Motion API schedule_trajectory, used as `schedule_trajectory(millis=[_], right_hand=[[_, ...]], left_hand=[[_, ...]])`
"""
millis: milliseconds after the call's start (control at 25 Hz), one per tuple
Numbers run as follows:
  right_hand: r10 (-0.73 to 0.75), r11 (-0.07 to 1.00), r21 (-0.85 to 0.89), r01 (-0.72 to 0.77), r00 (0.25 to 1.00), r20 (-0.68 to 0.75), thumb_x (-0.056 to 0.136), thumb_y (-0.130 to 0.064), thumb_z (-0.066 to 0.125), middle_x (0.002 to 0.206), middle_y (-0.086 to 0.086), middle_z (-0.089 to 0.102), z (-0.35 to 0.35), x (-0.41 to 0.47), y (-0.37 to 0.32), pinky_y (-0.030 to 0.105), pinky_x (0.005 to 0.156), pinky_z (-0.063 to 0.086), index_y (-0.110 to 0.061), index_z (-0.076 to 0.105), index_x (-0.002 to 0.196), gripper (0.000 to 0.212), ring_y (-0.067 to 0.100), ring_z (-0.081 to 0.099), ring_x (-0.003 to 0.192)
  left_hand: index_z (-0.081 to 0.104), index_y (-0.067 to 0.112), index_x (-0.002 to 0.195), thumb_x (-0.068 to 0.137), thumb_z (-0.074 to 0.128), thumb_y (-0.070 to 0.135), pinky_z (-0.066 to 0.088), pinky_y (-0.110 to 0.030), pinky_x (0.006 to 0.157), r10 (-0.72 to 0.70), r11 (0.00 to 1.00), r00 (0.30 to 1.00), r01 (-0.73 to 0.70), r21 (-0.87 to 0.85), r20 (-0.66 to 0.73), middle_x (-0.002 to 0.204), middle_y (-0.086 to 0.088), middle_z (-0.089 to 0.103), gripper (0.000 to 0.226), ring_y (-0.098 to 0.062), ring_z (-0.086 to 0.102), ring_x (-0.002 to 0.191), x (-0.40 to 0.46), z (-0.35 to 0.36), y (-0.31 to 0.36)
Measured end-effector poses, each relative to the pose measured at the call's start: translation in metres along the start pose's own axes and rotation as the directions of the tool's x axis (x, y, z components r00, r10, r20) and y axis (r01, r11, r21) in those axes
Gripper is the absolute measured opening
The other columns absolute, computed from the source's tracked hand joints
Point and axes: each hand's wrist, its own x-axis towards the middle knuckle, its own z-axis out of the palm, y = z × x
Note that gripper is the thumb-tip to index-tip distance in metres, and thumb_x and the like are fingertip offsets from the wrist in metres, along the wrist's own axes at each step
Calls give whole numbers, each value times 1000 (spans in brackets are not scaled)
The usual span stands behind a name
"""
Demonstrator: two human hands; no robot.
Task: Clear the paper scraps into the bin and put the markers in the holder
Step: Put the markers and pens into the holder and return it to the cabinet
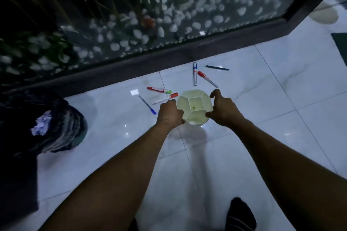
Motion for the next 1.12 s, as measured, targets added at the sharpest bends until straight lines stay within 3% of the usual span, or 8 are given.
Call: schedule_trajectory(millis=[160,280,400,640,840,920,1000,1120], right_hand=[[-15,998,-59,25,988,154,74,-25,87,105,9,72,7,57,26,32,83,48,-17,24,153,100,25,67,99],[5,992,-126,29,965,263,77,-17,85,87,-3,73,-3,84,29,26,85,48,-14,36,150,88,11,72,83],[0,989,-138,44,953,304,79,-17,83,96,5,76,-7,98,15,30,88,55,-9,44,146,78,11,74,86],[-108,917,-347,196,960,256,83,-25,79,107,6,72,1,99,-6,27,75,48,-15,53,139,63,15,67,89],[-160,925,-322,200,976,147,83,-30,79,91,2,71,-10,120,-10,26,71,52,-14,61,129,51,13,69,80],[-214,950,-226,217,976,37,81,-30,81,95,7,74,-14,133,-18,28,72,52,-15,65,121,45,14,72,80],[-273,947,-177,267,962,-10,82,-29,79,97,8,73,-8,143,-31,29,76,54,-14,67,117,40,18,72,84],[-340,917,-206,341,939,42,84,-27,77,99,10,71,17,154,-55,29,73,53,-16,69,115,34,22,69,83]], left_hand=[[61,7,119,78,57,20,63,-47,72,102,988,995,-99,122,-11,97,-19,72,43,-34,75,79,61,27,-15],[60,1,113,90,61,11,63,-48,74,141,978,990,-140,156,5,98,-22,71,25,-36,74,82,77,40,-17],[58,-1,108,93,59,7,63,-49,71,115,988,991,-121,92,62,85,-26,73,17,-37,76,74,81,57,-29],[58,3,120,88,61,14,61,-48,80,134,986,991,-131,100,-18,100,-21,71,34,-38,72,89,84,62,-54],[56,9,103,94,58,15,64,-43,71,95,995,995,-95,33,-12,97,-22,72,11,-35,76,79,78,28,-46],[61,7,103,95,60,24,65,-38,65,116,986,992,-110,127,-43,99,-18,73,19,-30,77,77,88,1,-38],[62,4,106,95,62,31,64,-39,74,113,956,992,-92,279,-60,100,-16,72,29,-27,77,79,97,-30,-32],[61,8,119,94,62,30,56,-37,88,186,730,982,-116,673,-33,117,-14,65,33,-27,65,103,112,-66,-33]])
